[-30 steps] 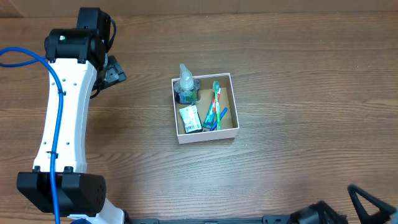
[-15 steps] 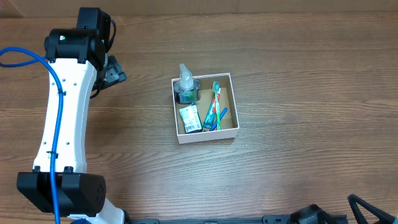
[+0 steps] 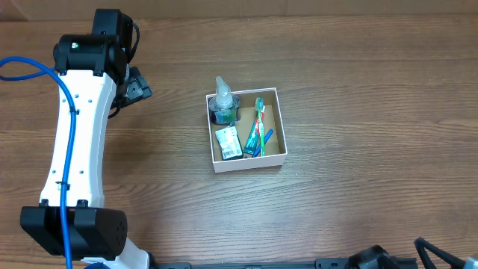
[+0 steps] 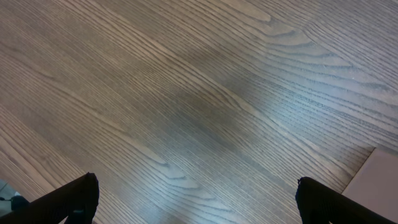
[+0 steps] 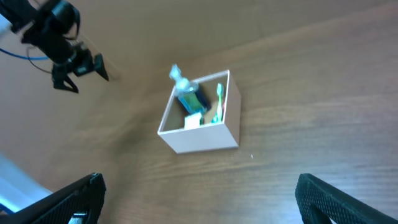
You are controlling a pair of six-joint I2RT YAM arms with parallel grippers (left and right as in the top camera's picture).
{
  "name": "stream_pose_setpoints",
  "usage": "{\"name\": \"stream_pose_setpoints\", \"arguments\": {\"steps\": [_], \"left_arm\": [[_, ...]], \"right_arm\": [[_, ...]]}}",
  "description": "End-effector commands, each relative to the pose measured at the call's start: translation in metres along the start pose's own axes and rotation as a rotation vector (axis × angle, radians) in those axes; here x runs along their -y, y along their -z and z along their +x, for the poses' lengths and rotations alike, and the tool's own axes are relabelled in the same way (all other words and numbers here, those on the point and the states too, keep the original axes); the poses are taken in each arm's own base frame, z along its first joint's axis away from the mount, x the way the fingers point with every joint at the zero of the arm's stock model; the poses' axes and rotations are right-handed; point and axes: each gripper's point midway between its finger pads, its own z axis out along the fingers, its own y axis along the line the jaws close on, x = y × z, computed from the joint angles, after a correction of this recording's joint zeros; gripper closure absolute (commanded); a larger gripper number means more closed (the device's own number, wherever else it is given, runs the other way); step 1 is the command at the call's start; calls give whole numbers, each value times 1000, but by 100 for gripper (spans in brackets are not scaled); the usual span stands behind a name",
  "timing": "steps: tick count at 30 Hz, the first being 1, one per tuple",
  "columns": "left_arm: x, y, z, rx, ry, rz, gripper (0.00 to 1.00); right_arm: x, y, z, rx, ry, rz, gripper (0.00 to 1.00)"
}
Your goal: Pack container
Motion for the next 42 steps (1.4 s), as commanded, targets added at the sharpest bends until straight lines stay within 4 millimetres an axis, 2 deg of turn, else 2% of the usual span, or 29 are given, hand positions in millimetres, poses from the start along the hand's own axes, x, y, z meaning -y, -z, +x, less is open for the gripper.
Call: {"name": "stream_pose_setpoints", "arguments": {"steps": [1,4,11,13,17,20,26,33,42], "left_arm": [[-3,4,-6,22,-11,-7,0],[-3,4,-6,22,-11,-7,0],[-3,4,-6,22,-11,-7,0],[-3,4,-6,22,-11,-7,0],[-3,4,-6,22,-11,-7,0],[-3,4,-6,22,-10,-7,0],[-3,4,-6,22,-11,-7,0],[-3,4,-6,22,-10,-6,0],[-3,4,-6,22,-11,-7,0]], "right_arm": [[-1,3,-3,18,1,-7,0],[0,3,-15,72,3,4,0],[23,-6,-65,305,-14,163,0],[25,-17,-78,363,14,190,0],[17,-44,-104,486,145,185,0],[12,-65,-111,548,185,162,0],[9,-101,-108,639,214,74,0],[17,-125,-91,742,224,11,0],[41,-152,-72,718,230,65,0]]}}
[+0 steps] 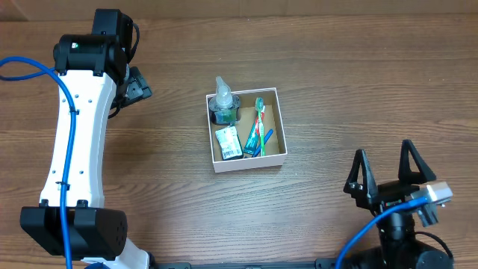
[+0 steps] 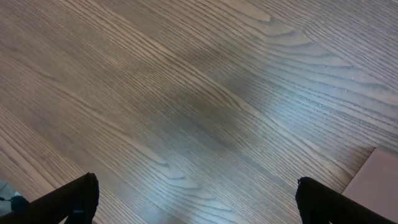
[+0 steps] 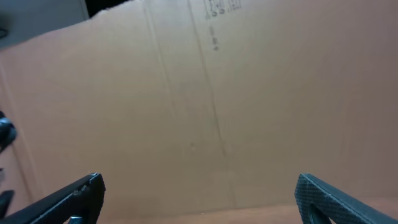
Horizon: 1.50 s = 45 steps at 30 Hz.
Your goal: Pack container
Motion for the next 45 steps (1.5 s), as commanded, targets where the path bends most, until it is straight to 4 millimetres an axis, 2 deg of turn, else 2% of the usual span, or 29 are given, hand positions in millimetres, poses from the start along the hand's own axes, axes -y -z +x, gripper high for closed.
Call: {"name": "stream_pose_setpoints", "arguments": {"steps": [1,12,24,29,33,45], "left_arm": [[-3,4,-6,22,-10,-6,0],[-3,4,-6,22,-11,-7,0],[-3,4,-6,22,-10,-6,0],[-3,4,-6,22,-10,-6,0],[-3,4,-6,22,-10,-6,0],[-3,4,-6,22,-11,-7,0]], "right_arm": [[8,-1,17,-17,23,10,0],[34,-1,85,-135,42,65,0],[45,5,124,-218,47,88,0],[52,15,156,-356,48,113,0],[51,15,156,-360,96,95,0],[50,15,156,-359,96,94,0]]}}
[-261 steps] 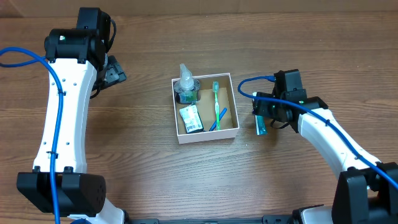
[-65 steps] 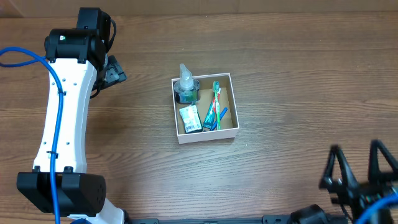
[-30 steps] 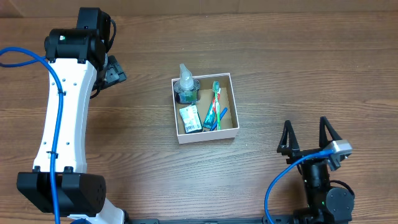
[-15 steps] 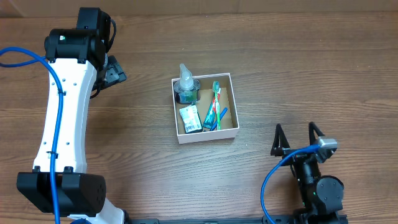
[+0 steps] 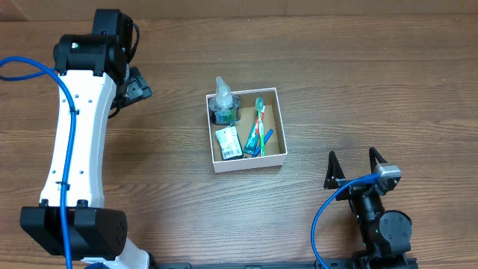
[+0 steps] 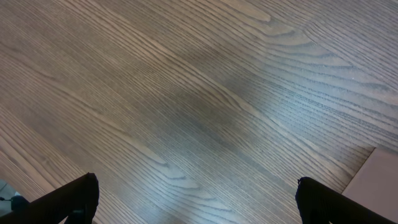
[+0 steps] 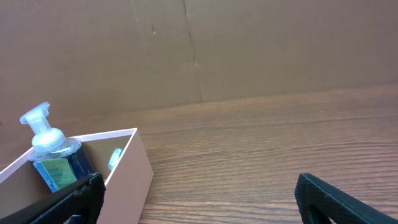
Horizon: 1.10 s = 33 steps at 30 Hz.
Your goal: Pack container
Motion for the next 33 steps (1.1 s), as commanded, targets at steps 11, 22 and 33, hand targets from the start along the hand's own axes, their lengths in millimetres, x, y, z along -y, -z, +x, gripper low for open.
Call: {"name": "stream_pose_setpoints", "arguments": {"steps": [11,22,33], "left_arm": [[-3,4,-6,22,-11,-7,0],[-3,2,-4,17,-12,-10,0],[-9,51,2,128,-4,82,0]], "right_arm": [[1,0,2,4,7,-1,0],[1,0,2,4,7,-1,0],[1,0,2,3,7,-1,0]]}}
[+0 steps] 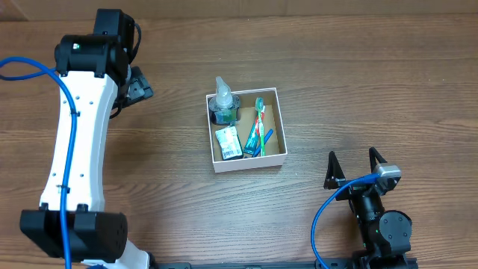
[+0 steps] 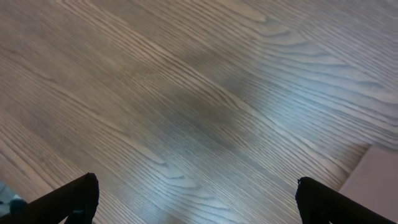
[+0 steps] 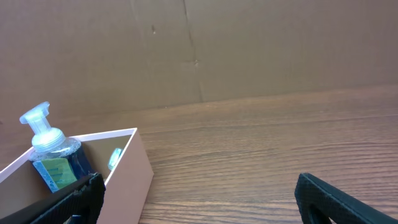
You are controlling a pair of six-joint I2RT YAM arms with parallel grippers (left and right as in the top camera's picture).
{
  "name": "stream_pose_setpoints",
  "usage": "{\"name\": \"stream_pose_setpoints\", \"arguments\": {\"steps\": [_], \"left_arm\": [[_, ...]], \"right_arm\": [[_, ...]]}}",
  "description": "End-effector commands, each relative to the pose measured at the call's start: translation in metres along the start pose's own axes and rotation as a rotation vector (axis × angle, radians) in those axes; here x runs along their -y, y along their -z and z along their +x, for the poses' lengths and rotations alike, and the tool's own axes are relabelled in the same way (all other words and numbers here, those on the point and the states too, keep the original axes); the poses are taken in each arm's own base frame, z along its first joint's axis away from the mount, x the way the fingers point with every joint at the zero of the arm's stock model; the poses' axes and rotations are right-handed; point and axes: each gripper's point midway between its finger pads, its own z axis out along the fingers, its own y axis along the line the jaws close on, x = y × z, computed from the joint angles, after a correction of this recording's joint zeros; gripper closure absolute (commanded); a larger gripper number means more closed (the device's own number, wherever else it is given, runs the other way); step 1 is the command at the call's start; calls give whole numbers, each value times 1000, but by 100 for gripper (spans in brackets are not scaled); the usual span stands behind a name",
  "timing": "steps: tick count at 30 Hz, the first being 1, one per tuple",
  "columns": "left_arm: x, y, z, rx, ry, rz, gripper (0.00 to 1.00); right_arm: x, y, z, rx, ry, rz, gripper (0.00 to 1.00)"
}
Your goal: Pack container
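A white open box [image 1: 278, 125] stands mid-table. Inside it are a pump bottle [image 1: 222, 102] at the back left, a small green packet [image 1: 228, 142] in front of it, and toothbrushes [image 1: 258, 125] on the right. In the right wrist view the box wall [image 3: 127, 174] and the bottle [image 3: 46, 149] show at lower left. My left gripper [image 1: 139, 84] hangs open over bare wood far to the left of the box. My right gripper [image 1: 355, 166] rests open at the front right, pointing past the box.
A cardboard wall [image 3: 199, 50] closes off the far side of the wooden table [image 1: 358, 90]. A blue cable [image 1: 340, 217] loops beside the right arm's base. A pale corner [image 2: 373, 180] shows at the lower right of the left wrist view.
The left wrist has shifted very slightly over the wood. The right arm and the box's contents have not moved.
At first the right arm was folded at the table's front edge, its camera looking down on the box. Then it stood raised at the front right, facing the cardboard wall. Later it rested low, open, beside the box. The left gripper stayed open at far left.
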Motion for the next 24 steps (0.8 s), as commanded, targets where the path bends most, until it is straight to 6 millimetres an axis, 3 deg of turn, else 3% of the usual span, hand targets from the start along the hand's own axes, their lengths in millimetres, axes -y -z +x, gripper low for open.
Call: {"name": "stream_pose_setpoints", "arguments": {"steps": [1,7,8,13,18,24], "left_arm": [[-15,53,1,133,11,82,0],[-52,120,13,302,82,201,0],[-67,141,20,360,110,240,0],[-112,193,48,521,186,351,0],[-153,230,81,661,252,447,0],[-195,256,121,795,316,538,0]], "right_arm": [[1,0,2,4,7,0,0],[1,0,2,3,7,0,0],[1,0,2,3,7,0,0],[1,0,2,4,7,0,0],[1,0,2,4,7,0,0],[1,0,2,4,7,0,0]]}}
